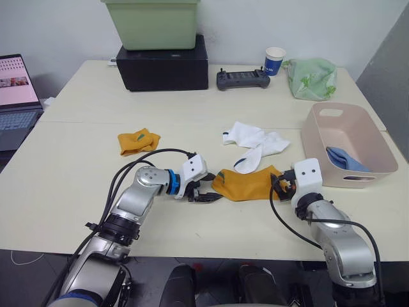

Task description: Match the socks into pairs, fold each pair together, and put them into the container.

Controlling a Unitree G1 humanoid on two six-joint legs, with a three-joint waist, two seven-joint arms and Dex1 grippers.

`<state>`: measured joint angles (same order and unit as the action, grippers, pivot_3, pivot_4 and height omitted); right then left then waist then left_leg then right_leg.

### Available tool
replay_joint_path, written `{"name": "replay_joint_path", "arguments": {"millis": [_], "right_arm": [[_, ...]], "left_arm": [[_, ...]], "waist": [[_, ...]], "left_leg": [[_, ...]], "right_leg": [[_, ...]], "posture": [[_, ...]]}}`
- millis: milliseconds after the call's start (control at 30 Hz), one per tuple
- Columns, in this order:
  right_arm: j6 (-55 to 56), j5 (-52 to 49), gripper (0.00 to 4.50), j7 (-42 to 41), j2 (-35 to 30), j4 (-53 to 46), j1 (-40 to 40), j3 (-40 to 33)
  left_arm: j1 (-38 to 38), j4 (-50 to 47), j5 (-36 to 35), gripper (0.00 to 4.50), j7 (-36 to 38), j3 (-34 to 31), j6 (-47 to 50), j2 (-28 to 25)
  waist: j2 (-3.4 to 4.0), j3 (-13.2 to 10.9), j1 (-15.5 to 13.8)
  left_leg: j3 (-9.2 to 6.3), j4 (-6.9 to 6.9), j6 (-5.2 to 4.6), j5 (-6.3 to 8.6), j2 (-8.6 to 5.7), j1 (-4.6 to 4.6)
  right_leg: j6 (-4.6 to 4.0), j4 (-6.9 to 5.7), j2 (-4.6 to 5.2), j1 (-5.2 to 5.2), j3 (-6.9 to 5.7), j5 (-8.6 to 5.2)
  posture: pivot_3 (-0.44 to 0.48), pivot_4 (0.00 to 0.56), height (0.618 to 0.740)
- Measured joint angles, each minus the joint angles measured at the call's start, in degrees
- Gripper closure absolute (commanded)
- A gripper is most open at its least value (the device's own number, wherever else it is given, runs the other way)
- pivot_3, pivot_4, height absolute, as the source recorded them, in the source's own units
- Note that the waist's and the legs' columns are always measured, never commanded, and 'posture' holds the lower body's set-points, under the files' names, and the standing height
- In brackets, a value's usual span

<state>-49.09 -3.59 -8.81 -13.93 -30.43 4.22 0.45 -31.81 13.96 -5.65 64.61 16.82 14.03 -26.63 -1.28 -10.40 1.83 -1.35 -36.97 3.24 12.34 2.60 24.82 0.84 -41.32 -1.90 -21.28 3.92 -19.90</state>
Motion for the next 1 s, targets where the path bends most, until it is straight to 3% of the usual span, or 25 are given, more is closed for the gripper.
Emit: {"name": "replay_joint_path", "arguments": {"millis": [100,233,367,667,800,1000], "right_arm": [[-1.7,-1.16,1.53,-1.83,-0.67,1.25,0.23,0.12],[-1.67,-2.16,3.05,-3.02,-1.45,0.91,0.01,0.83],[-0.27,-2.31,4.47,-4.61,-2.5,-1.29,-1.46,2.28],[-4.5,-6.68,4.47,-5.86,0.0,-8.58,-1.19,5.85],[-5.27,-6.36,4.47,-4.39,1.3,-7.34,-0.74,10.24],[-5.34,-6.91,4.47,-3.8,1.01,-10.02,-4.45,11.18]], "left_arm": [[0.0,0.18,0.51,3.32,0.1,0.42,-1.31,-0.11],[0.31,-0.09,0.2,4.5,1.11,0.49,-1.44,-0.64],[1.46,-1.14,-0.38,4.5,1.78,0.08,-2.26,-2.39],[7.38,-5.55,-3.55,4.5,8.46,-4.38,-3.86,-14.72],[9.82,-5.94,-4.28,4.5,8.2,-6.74,-3.69,-16.99],[16.19,-10.26,-6.28,4.5,7.04,-10.67,-3.47,-19.44]], "waist": [[0.02,0.01,-0.01],[0.02,0.02,0.02],[0.02,0.02,0.21],[0.03,0.02,1.3],[0.03,0.02,1.26],[0.03,0.02,1.24]], "left_leg": [[-0.01,0.0,0.0,0.0,0.01,0.0],[-0.01,0.0,0.0,0.0,0.0,0.0],[-0.03,0.0,0.0,0.0,0.01,-0.02],[-0.13,0.04,0.0,0.0,0.13,-0.04],[-0.13,0.04,0.0,0.0,0.13,-0.03],[-0.17,0.06,0.0,0.0,0.2,-0.03]], "right_leg": [[0.0,0.0,0.0,0.0,0.01,0.0],[0.0,0.0,-0.01,0.01,-0.01,0.0],[0.0,-0.01,-0.01,-0.01,0.02,0.0],[-0.01,-0.05,-0.1,-0.04,-0.07,0.0],[0.0,-0.04,-0.04,-0.04,-0.04,-0.01],[0.0,-0.01,0.03,-0.06,0.01,-0.01]], "posture": [[0.0,0.15,0.735],[0.0,0.15,0.735],[0.0,0.15,0.735],[0.0,0.15,0.735],[0.0,0.15,0.735],[0.0,0.15,0.735]]}}
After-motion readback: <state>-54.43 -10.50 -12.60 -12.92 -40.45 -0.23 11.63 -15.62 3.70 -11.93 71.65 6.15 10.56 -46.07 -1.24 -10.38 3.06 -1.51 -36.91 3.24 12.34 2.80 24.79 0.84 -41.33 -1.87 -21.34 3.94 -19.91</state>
